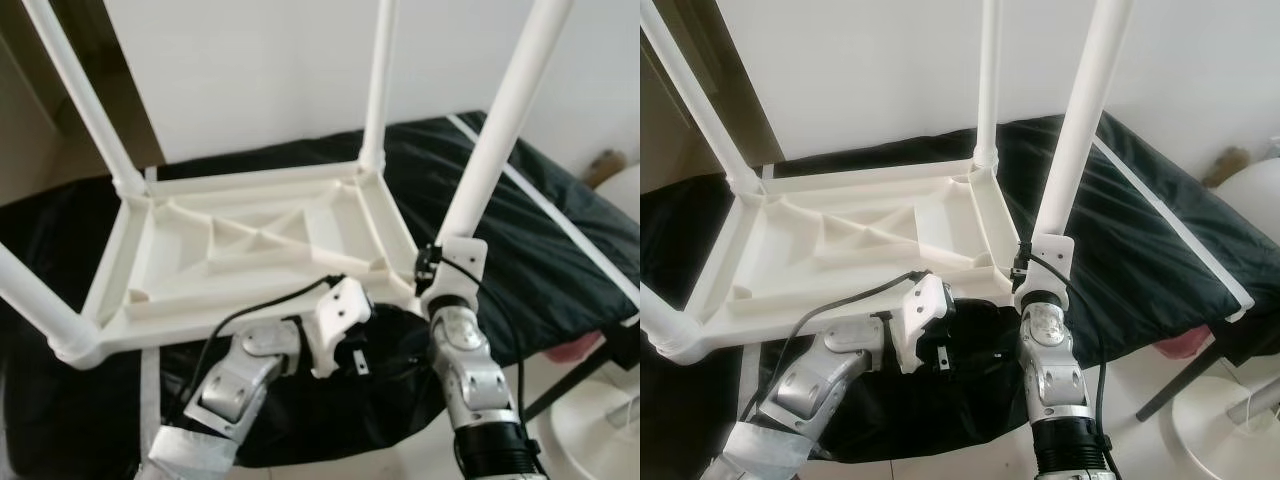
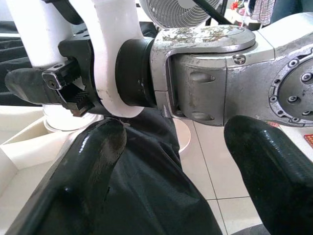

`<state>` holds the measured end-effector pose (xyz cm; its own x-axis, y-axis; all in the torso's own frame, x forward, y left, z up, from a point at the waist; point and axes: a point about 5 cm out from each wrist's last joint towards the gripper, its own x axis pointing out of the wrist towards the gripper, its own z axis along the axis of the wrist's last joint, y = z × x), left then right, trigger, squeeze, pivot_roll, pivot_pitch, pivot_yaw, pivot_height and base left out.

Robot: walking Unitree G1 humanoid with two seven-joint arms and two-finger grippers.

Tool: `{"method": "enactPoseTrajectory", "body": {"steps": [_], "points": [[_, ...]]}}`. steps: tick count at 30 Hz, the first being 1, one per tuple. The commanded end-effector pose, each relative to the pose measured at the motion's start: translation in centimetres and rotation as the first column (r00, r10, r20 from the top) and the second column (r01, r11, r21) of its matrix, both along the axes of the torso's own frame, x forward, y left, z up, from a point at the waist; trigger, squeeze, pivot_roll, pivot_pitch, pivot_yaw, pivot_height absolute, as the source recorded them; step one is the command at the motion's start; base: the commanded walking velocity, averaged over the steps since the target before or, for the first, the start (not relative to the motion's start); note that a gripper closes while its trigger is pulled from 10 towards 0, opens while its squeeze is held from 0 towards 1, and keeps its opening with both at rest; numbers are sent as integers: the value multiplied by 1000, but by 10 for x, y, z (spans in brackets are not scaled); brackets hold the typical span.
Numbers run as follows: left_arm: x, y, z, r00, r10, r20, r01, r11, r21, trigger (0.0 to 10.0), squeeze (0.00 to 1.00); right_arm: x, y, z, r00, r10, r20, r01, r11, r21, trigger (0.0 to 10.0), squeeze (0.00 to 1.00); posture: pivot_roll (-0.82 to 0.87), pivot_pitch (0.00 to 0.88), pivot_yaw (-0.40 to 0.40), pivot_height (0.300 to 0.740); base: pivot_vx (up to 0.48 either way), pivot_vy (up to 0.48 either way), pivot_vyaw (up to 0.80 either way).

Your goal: Building children table

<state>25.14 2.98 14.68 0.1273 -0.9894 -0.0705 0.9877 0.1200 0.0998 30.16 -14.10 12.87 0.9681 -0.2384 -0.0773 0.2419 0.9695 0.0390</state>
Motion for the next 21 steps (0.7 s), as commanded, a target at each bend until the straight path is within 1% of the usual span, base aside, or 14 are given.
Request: {"method": "enactPoseTrajectory", "body": {"steps": [1,4,5,13,16,17,21], "points": [[2,-1,1,1000,5,-1,-5,1000,5,10000,0,-7,-8,-25,989,-60,-137,64,998,24,10000,0,-101,0,51,740,0,0,0],[1,-1,1,1000,4,-1,-4,1000,6,10000,0,-7,-3,-23,991,-48,-126,52,998,28,10000,0,-99,0,51,740,0,0,0],[1,-1,1,1000,4,-1,-4,1000,6,10000,0,-7,-3,-22,992,-43,-118,47,999,27,10000,1000,-97,0,50,740,0,0,0],[1,-1,1,1000,5,-1,-5,1000,5,10000,0,-6,-6,-17,995,-38,-88,40,999,22,10000,1000,-95,0,50,740,0,0,0],[0,0,0,1000,5,-4,-5,1000,7,10000,0,-10,-19,-8,1000,15,3,-15,997,75,10000,1000,-94,0,49,740,0,0,0],[-1,0,0,1000,4,-5,-4,1000,7,10000,0,-11,-23,-6,999,44,23,-46,996,73,10000,1000,-94,0,49,740,0,0,0],[-1,-1,0,1000,-1,-7,1,1000,7,10000,0,-16,-35,-5,987,153,49,-156,986,54,10000,1000,-100,0,52,740,0,0,0]]}}
